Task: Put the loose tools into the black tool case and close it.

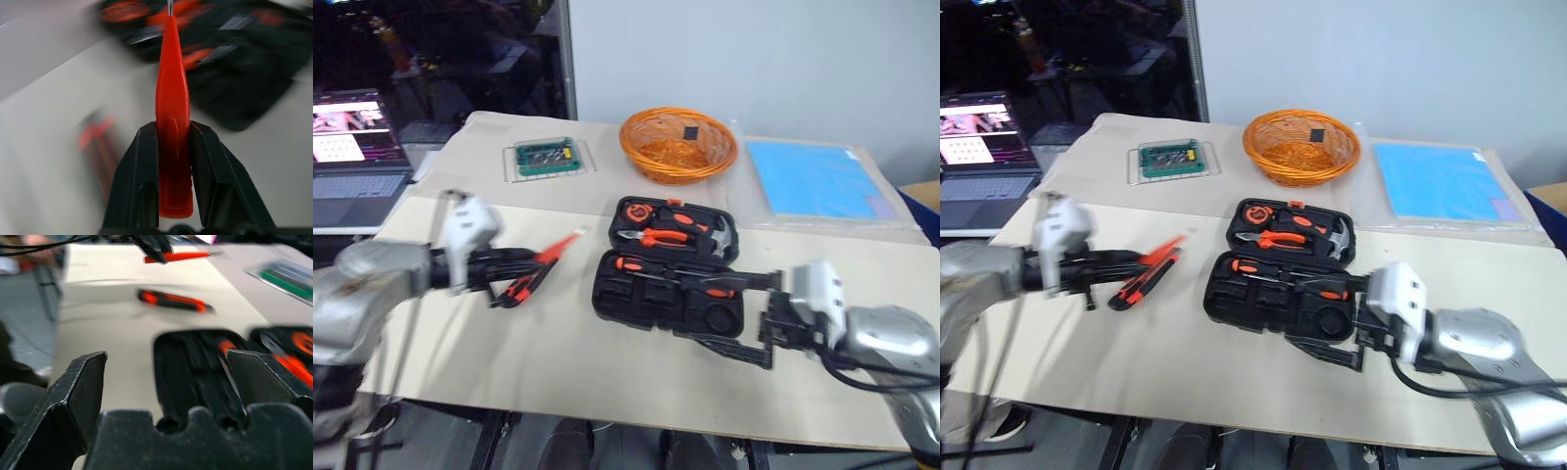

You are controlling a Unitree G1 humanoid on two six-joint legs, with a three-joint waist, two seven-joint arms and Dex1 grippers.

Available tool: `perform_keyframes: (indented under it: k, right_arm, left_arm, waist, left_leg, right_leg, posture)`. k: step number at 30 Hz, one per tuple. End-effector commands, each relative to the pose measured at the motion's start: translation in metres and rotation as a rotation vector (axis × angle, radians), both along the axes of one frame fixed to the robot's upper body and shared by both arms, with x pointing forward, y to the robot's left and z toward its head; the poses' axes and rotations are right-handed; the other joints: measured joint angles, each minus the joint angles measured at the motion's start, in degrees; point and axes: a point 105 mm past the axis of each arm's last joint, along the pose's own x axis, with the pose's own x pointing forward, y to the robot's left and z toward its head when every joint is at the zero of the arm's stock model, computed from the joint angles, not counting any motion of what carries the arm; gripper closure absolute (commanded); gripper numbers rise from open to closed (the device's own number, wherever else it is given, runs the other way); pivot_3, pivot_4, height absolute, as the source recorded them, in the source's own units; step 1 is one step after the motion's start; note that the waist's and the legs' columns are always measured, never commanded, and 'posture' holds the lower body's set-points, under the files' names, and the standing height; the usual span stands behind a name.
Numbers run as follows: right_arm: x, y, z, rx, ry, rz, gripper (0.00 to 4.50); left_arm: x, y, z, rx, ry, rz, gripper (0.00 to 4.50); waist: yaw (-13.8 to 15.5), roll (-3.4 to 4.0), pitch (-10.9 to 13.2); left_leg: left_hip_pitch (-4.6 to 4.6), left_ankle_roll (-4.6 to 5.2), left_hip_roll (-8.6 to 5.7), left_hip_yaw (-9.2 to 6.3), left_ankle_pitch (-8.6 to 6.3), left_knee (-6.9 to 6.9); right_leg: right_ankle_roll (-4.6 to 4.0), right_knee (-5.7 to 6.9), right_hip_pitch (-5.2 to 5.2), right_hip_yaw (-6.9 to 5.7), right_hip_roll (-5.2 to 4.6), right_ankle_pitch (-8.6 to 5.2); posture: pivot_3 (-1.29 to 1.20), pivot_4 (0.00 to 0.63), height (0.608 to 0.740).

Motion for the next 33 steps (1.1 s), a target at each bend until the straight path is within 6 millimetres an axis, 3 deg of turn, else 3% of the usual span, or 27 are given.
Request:
perform_keyframes:
  k: [1, 5, 10, 18, 33]
  right_arm:
    - [-0.016, -0.018, 0.017, -0.020, -0.068, -0.088, 0.00]
    - [-0.027, -0.039, 0.017, -0.048, -0.054, -0.194, 0.00]
    - [-0.031, -0.053, 0.018, -0.058, -0.043, -0.275, 0.00]
    - [-0.032, -0.046, 0.018, -0.040, -0.045, -0.282, 0.00]
    - [-0.034, -0.041, 0.019, -0.036, -0.044, -0.274, 0.00]
  left_arm:
    - [0.018, -0.029, -0.015, 0.136, -0.012, -0.123, 4.05]
    - [0.028, -0.060, -0.024, 0.197, -0.010, -0.237, 4.05]
    - [0.038, -0.083, -0.034, 0.276, -0.007, -0.333, 4.05]
    - [0.050, -0.089, -0.043, 0.387, -0.055, -0.404, 4.05]
    - [0.050, -0.082, -0.048, 0.470, -0.019, -0.475, 4.05]
  waist:
    - [-0.1, -0.05, 0.0]
    - [-1.0, -0.09, 0.1]
    - [-1.7, -0.09, 0.1]
    - [-1.6, -0.08, 0.1]
    - [-1.7, -0.07, 0.0]
  left_leg:
    - [-0.08, 0.02, 0.03, -0.06, 0.01, 0.03]
    - [-0.12, 0.03, 0.05, -0.17, 0.01, 0.05]
    - [-0.10, 0.05, 0.03, -0.30, 0.02, 0.15]
    - [-0.10, 0.05, -0.01, -0.41, 0.02, 0.24]
    - [-0.11, 0.05, -0.04, -0.52, 0.02, 0.32]
  right_leg:
    - [0.14, 0.02, -0.05, 0.00, 0.09, 0.08]
    - [0.30, 0.08, -0.08, 0.04, 0.17, 0.13]
    - [0.56, 0.18, -0.05, 0.04, 0.17, -0.02]
    - [0.64, 0.19, 0.03, 0.03, 0.16, -0.06]
    - [0.64, 0.21, 0.11, 0.00, 0.17, -0.05]
  posture:
    - [0.00, 0.150, 0.740]
    - [0.00, 0.150, 0.740]
    - [0.00, 0.150, 0.740]
    - [0.00, 0.150, 0.740]
    - [0.00, 0.150, 0.740]
